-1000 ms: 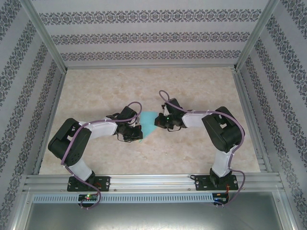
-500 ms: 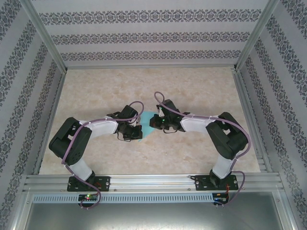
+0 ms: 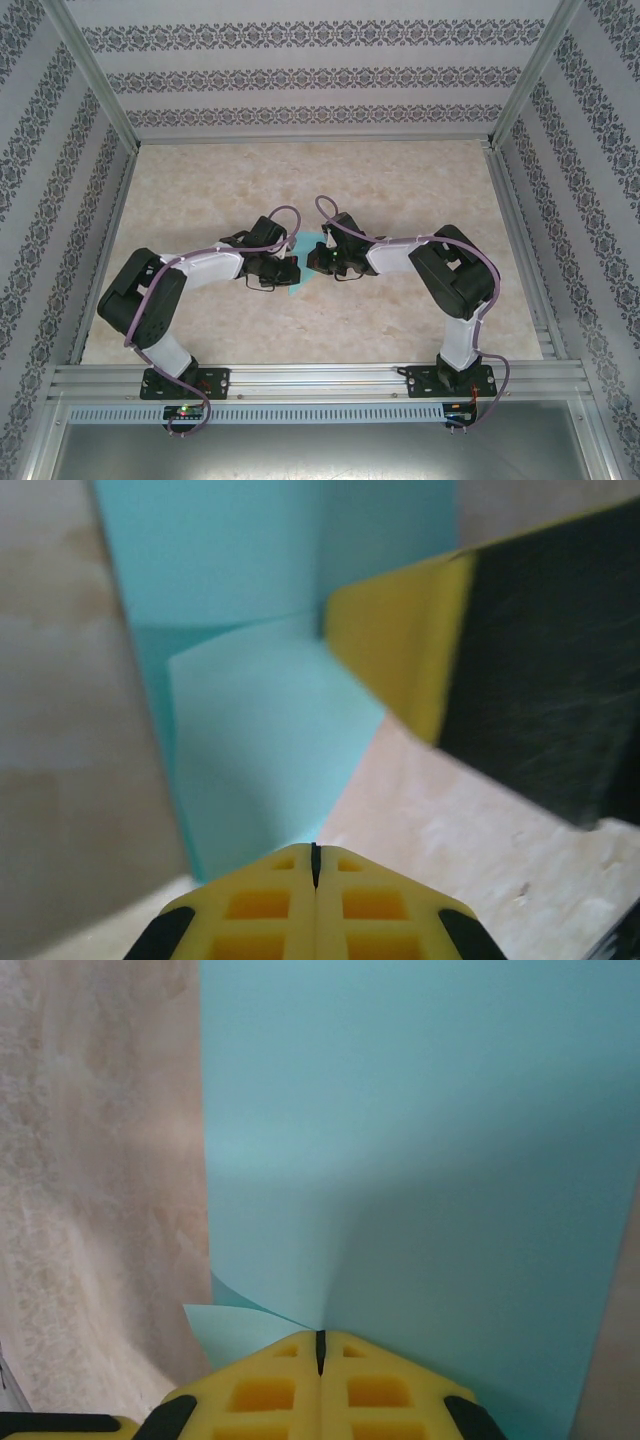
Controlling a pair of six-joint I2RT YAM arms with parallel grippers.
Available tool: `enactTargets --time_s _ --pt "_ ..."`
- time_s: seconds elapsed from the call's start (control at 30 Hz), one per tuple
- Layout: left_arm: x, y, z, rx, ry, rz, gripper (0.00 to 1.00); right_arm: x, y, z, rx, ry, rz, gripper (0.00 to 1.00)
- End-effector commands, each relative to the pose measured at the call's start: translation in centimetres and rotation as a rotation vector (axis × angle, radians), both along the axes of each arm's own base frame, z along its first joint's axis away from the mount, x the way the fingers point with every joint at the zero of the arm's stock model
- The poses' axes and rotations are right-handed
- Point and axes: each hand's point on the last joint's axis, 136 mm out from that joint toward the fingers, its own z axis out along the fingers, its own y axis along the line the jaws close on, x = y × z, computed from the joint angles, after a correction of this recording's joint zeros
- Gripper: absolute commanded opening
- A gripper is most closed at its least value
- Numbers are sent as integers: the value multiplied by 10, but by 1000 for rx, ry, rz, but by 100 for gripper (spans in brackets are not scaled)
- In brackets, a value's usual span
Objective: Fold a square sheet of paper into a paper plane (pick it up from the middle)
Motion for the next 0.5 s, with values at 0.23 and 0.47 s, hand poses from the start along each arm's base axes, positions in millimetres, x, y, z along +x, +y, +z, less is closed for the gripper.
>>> enactTargets --time_s 0.23,0.47 --pt "24 -21 1 -104 -24 1 0 -9 -18 -30 -72 70 -35 0" --pt "22 -22 -9 -95 -20 -28 0 -13 -20 -36 -80 86 -34 0"
